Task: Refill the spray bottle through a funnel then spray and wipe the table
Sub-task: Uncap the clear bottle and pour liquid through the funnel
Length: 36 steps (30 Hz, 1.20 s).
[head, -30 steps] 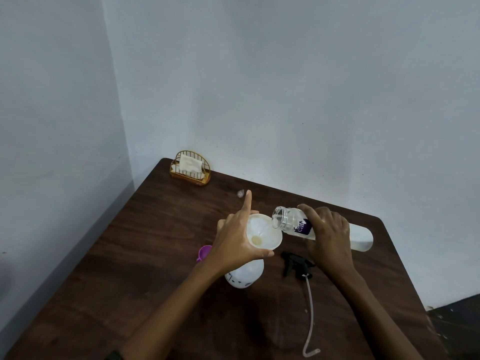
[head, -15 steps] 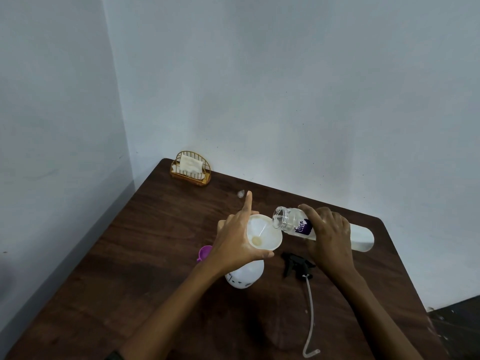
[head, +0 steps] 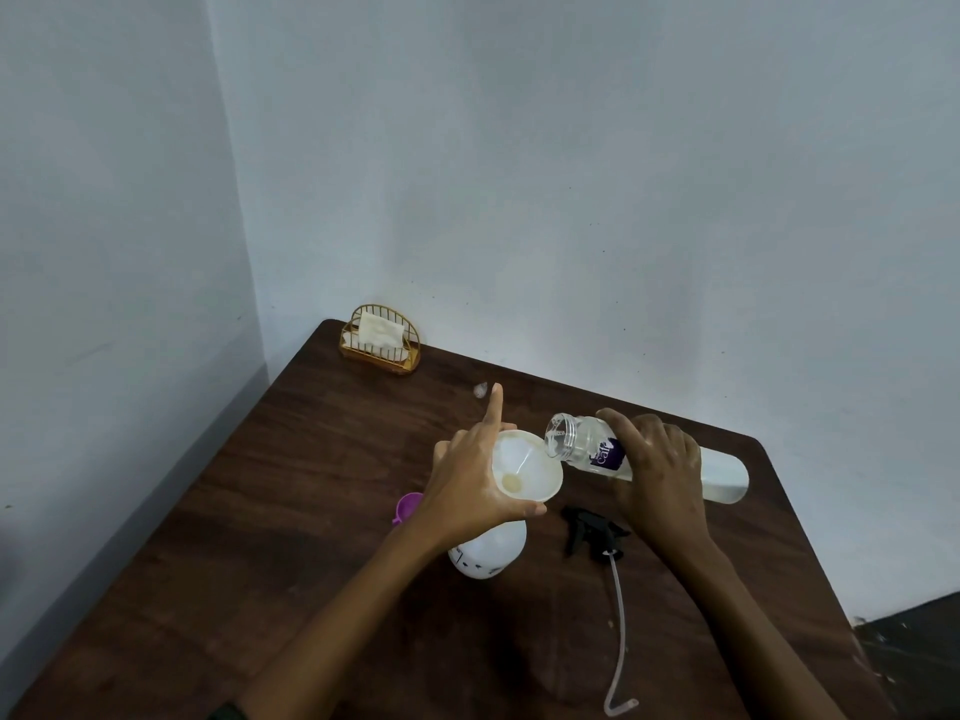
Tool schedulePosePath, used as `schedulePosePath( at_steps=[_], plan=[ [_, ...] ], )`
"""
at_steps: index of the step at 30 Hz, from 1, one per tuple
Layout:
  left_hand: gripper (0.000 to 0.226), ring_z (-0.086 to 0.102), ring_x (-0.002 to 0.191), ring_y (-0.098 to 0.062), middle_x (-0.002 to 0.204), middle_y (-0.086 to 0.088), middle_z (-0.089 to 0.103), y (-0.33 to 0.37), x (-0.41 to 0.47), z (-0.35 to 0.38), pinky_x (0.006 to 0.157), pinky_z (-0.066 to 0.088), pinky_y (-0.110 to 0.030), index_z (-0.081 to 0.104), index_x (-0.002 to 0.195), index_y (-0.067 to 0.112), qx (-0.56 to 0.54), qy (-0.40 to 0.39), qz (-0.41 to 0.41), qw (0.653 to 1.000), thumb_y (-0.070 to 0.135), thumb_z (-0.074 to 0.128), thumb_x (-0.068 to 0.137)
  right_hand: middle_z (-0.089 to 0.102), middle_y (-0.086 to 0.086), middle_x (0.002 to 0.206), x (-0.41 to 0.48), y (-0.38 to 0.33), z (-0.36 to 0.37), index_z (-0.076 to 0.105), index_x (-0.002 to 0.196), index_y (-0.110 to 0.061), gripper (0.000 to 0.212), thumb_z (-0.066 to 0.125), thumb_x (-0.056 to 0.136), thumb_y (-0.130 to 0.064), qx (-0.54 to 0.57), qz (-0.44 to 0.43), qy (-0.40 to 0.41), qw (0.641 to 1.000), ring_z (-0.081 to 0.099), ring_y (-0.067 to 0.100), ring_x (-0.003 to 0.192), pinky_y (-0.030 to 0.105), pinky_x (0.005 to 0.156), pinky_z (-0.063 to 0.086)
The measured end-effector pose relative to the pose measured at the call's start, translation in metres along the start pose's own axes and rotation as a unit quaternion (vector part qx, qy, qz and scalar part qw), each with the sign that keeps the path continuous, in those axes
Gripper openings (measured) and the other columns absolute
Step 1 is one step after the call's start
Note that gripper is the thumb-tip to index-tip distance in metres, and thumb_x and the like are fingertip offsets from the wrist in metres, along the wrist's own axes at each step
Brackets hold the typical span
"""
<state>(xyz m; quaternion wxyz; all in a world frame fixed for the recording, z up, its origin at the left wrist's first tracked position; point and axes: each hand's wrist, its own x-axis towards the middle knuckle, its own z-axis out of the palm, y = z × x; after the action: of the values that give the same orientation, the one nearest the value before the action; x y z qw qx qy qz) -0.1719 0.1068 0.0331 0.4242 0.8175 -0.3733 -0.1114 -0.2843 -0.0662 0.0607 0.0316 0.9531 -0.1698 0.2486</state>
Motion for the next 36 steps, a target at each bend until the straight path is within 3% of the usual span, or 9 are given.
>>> schedulePosePath(
  at_steps=[13,36],
  plan=[
    [0.133,0.038,0.129,-0.014,0.140,0.013,0.045,-0.0005,0.0025,0.0016,0.100,0.018,-0.033,-0.015,0.148,0.029,0.006,0.002,0.003,1.000,0.050,0.082,0.060,0.058,0.009,0.090,0.0025,0.0006,-0.0029,0.044,0.118,-0.027,0.078,0.074,0.054,0.004,0.001,0.004,-0.002,1.000,0.054,0.031,0.081,0.049,0.082,0.042],
    [0.133,0.037,0.130,-0.015,0.142,0.013,0.044,0.0011,0.0012,0.0001,0.104,0.020,-0.036,-0.015,0.148,0.028,0.017,-0.003,0.000,1.000,0.050,0.082,0.061,0.058,0.010,0.089,0.0008,0.0007,-0.0044,0.044,0.118,-0.027,0.079,0.072,0.052,0.006,-0.009,-0.002,0.009,1.000,0.054,0.031,0.079,0.048,0.080,0.042]
  ],
)
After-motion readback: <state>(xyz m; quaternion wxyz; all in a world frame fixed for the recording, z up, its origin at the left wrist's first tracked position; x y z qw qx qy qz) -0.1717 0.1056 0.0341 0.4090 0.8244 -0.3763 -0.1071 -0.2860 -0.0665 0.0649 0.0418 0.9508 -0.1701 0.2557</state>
